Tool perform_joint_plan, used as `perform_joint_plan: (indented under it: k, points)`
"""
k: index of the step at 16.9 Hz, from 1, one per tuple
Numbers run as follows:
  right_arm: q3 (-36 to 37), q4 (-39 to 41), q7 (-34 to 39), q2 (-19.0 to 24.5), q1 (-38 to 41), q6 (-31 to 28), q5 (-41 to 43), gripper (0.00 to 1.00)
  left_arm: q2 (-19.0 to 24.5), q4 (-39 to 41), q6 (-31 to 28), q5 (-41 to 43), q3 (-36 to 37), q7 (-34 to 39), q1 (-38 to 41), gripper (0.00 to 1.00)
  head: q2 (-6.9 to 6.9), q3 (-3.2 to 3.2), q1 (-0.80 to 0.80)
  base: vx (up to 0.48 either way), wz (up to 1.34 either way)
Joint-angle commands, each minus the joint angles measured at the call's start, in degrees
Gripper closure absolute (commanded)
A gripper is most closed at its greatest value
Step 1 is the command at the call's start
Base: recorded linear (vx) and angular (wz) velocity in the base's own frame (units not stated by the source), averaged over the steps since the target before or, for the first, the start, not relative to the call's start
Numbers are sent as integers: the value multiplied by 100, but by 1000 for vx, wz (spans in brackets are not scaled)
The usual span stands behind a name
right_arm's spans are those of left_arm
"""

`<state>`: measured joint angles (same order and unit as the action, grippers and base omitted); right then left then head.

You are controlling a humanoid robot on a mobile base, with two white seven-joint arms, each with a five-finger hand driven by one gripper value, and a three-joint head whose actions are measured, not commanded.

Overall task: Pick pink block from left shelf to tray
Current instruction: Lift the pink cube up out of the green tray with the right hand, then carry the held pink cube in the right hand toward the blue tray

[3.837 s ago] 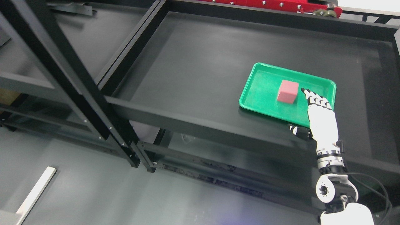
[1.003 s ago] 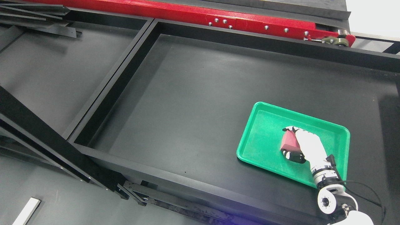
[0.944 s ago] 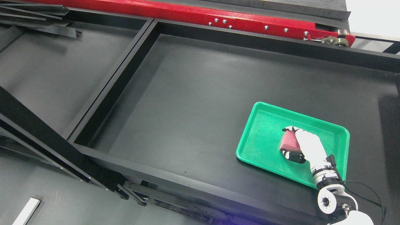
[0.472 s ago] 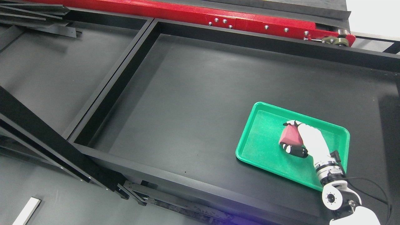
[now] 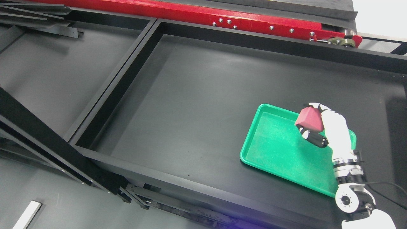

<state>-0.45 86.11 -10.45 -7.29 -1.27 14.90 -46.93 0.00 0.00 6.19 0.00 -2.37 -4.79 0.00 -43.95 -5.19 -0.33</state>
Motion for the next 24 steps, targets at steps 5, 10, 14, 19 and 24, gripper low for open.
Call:
perform_joint_plan:
  k: [5,10,14,19,24]
  points:
    - [494,1013,-431,62,276,206,386,99,100,100,5,0,0,-5,-132,0,0,0,0,0,0]
    - [467,1005,-423,62,320,206,395,99,100,100,5,9,0,-5,-132,0,0,0,0,-8,27]
    - [432,996,-396,97,338,206,386,99,100,100,5,9,0,-5,-132,0,0,0,0,-63,214]
    - [432,970,-370,123,338,197,395,99,100,100,5,9,0,-5,-132,0,0,0,0,-122,540]
    - [432,970,-352,158,338,206,386,99,100,100,5,9,0,-5,-132,0,0,0,0,-138,829]
